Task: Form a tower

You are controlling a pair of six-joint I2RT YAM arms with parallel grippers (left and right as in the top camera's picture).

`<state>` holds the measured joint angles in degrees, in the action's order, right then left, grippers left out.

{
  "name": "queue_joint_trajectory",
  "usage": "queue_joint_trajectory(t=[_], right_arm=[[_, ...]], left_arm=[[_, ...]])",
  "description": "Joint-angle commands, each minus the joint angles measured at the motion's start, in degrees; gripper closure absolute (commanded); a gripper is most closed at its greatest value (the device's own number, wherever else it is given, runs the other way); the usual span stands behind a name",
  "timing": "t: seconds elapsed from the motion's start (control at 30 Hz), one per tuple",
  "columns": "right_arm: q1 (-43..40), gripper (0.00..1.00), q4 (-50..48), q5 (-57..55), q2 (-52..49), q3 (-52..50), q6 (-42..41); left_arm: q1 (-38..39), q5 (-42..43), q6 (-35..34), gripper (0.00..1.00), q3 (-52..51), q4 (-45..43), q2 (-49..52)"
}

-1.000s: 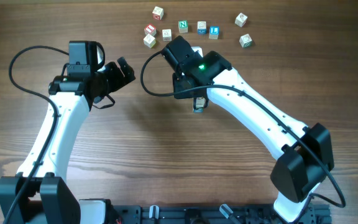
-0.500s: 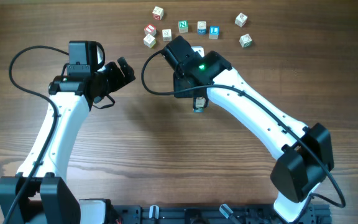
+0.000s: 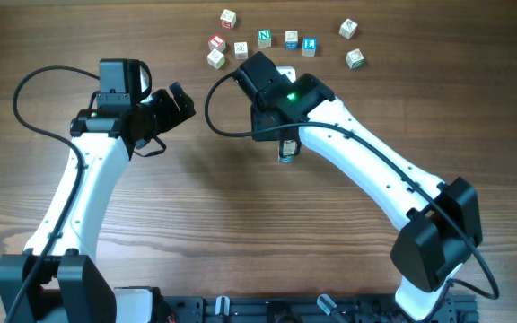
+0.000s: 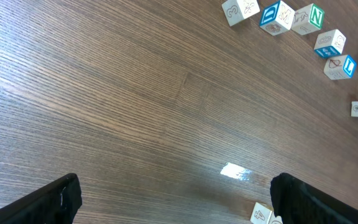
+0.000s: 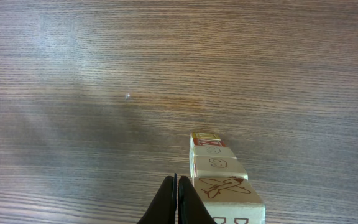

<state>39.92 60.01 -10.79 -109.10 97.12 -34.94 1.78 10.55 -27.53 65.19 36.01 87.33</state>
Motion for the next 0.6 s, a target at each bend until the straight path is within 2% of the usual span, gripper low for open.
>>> queue_joint_trajectory(t=[0.0, 0.57], right_arm=[[-0.02, 0.95, 0.02, -1.75, -0.72, 0.13, -1.27], [-0.02, 0.95, 0.02, -2.36, -0.72, 0.13, -1.70]], left_arm=[[-0.07, -0.13, 0.11, 0.00, -0.31, -0.20, -0.09], [-0.07, -0.13, 0.11, 0.00, -0.31, -0.20, -0.11]])
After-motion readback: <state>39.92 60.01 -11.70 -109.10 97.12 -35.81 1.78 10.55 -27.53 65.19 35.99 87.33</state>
